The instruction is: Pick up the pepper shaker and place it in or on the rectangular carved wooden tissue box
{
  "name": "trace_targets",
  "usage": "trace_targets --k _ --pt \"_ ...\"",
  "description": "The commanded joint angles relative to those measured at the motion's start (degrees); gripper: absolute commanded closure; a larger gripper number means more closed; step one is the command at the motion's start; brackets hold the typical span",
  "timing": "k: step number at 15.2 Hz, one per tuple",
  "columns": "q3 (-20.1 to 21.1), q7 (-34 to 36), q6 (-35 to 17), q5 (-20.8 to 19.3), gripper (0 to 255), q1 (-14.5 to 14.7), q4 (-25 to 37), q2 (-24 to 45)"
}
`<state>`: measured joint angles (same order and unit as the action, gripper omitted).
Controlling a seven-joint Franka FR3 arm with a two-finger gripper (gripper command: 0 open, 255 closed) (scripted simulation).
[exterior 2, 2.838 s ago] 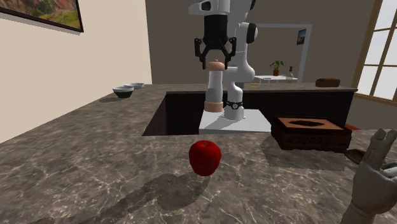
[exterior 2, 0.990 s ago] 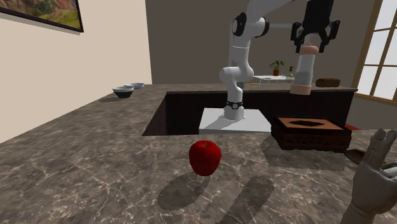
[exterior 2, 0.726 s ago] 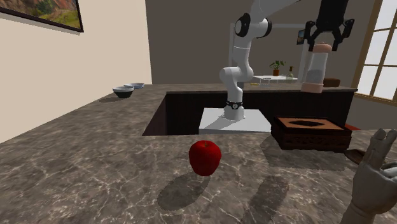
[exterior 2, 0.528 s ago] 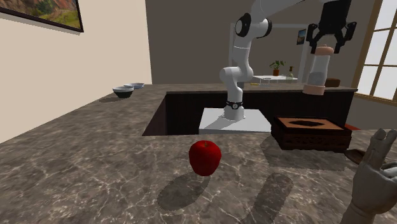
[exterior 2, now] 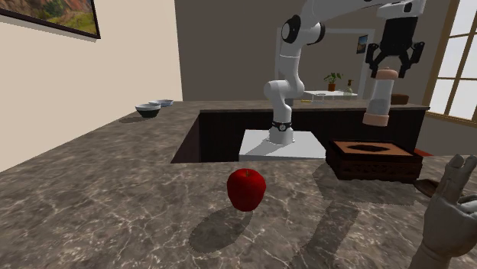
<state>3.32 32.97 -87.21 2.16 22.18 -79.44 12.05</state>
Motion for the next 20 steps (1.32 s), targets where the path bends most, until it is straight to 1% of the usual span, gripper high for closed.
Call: trace_targets --k 1,15,20 --pt "0.0 -0.1 -1.8 0.0 255 0.0 -2.2 -0.4" --pt "0.0 -0.6 -13.4 0.1 255 0.0 -14.6 -1.2" --pt "0.0 -0.6 -13.4 0.1 255 0.0 -14.6 -1.2"
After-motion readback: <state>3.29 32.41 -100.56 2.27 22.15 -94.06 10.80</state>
